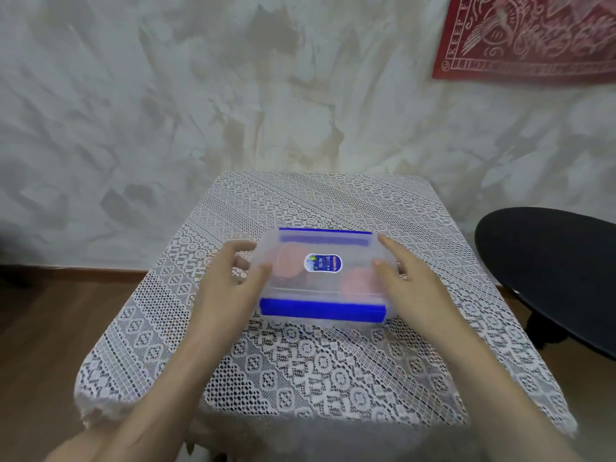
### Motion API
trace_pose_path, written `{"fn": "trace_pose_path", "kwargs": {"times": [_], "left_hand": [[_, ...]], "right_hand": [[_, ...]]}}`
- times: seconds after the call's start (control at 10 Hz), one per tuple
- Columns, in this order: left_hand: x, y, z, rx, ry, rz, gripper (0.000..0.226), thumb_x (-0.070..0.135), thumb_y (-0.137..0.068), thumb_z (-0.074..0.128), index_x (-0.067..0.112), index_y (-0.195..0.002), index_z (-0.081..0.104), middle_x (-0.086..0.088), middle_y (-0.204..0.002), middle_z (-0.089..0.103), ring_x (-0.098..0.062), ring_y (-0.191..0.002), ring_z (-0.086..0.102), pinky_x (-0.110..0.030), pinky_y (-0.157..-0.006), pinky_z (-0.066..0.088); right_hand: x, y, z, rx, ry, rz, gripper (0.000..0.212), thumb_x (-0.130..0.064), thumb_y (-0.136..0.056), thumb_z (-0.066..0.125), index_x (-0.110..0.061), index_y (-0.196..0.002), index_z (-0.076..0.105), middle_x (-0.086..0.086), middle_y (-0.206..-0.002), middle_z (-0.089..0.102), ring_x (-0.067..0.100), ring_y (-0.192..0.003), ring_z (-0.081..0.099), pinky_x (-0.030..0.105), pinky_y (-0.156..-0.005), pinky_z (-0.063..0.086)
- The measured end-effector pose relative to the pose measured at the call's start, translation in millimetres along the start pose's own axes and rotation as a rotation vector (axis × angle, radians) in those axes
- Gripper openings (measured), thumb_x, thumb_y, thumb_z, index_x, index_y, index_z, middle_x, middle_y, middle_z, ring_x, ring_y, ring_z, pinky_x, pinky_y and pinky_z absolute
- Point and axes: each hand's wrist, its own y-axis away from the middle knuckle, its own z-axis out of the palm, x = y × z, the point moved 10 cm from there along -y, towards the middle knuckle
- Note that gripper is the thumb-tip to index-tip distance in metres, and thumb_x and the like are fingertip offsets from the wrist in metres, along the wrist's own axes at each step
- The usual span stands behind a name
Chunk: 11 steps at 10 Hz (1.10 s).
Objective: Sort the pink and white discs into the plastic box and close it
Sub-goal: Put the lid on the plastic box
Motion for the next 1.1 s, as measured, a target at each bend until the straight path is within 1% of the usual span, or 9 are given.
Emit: {"fn": "trace_pose_path", "kwargs": {"times": [0.1,0.2,0.3,0.4,0.7,0.8,0.9,1.0,1.1], "left_hand": [[0,3,8,-0.056,-0.113,0.066,0.041,0.058,-0.090,0.053,0.056,-0.130,0.046,0.012,-0.124,0.052,-0.009,-0.093,0.065,-0.043,-0.079,0.059],[-3,-1,18,-0.138,-0.235,0.093,0.047,0.056,-0.098,0.042,0.060,-0.144,0.034,0.012,-0.140,0.040,-0.009,-0.117,0.053,-0.043,-0.101,0.047],[-4,-2,25,-0.189,-0.271,0.105,0.046,0.050,-0.102,0.037,0.054,-0.148,0.035,0.010,-0.151,0.033,-0.010,-0.133,0.040,-0.038,-0.106,0.038],[-2,0,27,-0.198,-0.303,0.123,0.046,0.046,-0.104,0.034,0.047,-0.151,0.034,0.008,-0.153,0.030,-0.009,-0.132,0.039,-0.033,-0.100,0.037],[9,10,26,-0.187,-0.404,0.152,0.050,0.046,-0.105,0.028,0.035,-0.153,0.032,0.004,-0.152,0.029,-0.006,-0.103,0.048,-0.027,-0.074,0.042],[11,8,25,-0.206,-0.453,0.166,0.051,0.050,-0.103,0.027,0.035,-0.152,0.032,0.000,-0.151,0.030,-0.011,-0.105,0.052,-0.033,-0.083,0.048],[22,6,20,-0.197,-0.572,0.193,0.051,0.048,-0.102,0.031,0.032,-0.149,0.037,-0.004,-0.151,0.034,-0.019,-0.114,0.055,-0.039,-0.090,0.051],[37,1,11,-0.114,-0.713,0.288,0.046,0.051,-0.098,0.045,0.030,-0.138,0.051,-0.001,-0.145,0.040,-0.023,-0.124,0.049,-0.041,-0.099,0.049],[64,-6,7,-0.045,-0.648,0.391,0.034,0.058,-0.094,0.050,0.029,-0.110,0.060,0.006,-0.117,0.054,-0.016,-0.107,0.053,-0.034,-0.086,0.050]], "right_hand": [[5,-4,3,-0.046,-0.002,0.018,0.058,-0.062,-0.094,0.051,-0.054,-0.149,0.036,-0.007,-0.151,0.050,0.021,-0.134,0.051,0.049,-0.114,0.039],[0,8,9,-0.058,0.121,-0.012,0.060,-0.064,-0.096,0.048,-0.052,-0.153,0.032,-0.002,-0.154,0.045,0.023,-0.142,0.042,0.044,-0.114,0.033],[-2,11,8,-0.043,0.150,-0.019,0.057,-0.060,-0.099,0.046,-0.052,-0.153,0.031,-0.002,-0.154,0.045,0.022,-0.141,0.041,0.041,-0.111,0.032],[0,10,11,-0.049,0.161,-0.025,0.058,-0.062,-0.098,0.044,-0.053,-0.153,0.030,-0.003,-0.156,0.042,0.021,-0.142,0.040,0.041,-0.111,0.031],[3,-1,15,-0.104,0.161,-0.043,0.057,-0.063,-0.098,0.041,-0.053,-0.153,0.028,-0.005,-0.158,0.043,0.023,-0.142,0.042,0.048,-0.116,0.034],[-3,3,13,-0.086,0.259,-0.039,0.058,-0.063,-0.099,0.038,-0.049,-0.155,0.029,0.001,-0.154,0.045,0.027,-0.136,0.047,0.047,-0.110,0.040],[-17,9,5,-0.031,0.400,-0.063,0.058,-0.060,-0.100,0.039,-0.041,-0.155,0.036,0.002,-0.151,0.040,0.027,-0.132,0.045,0.045,-0.104,0.043],[-26,11,-3,0.010,0.448,-0.096,0.054,-0.056,-0.100,0.045,-0.034,-0.149,0.046,0.001,-0.143,0.044,0.024,-0.127,0.045,0.041,-0.101,0.043],[-47,8,-13,0.094,0.417,-0.218,0.043,-0.059,-0.097,0.051,-0.034,-0.131,0.061,-0.005,-0.125,0.052,0.018,-0.115,0.048,0.036,-0.094,0.044]]}}
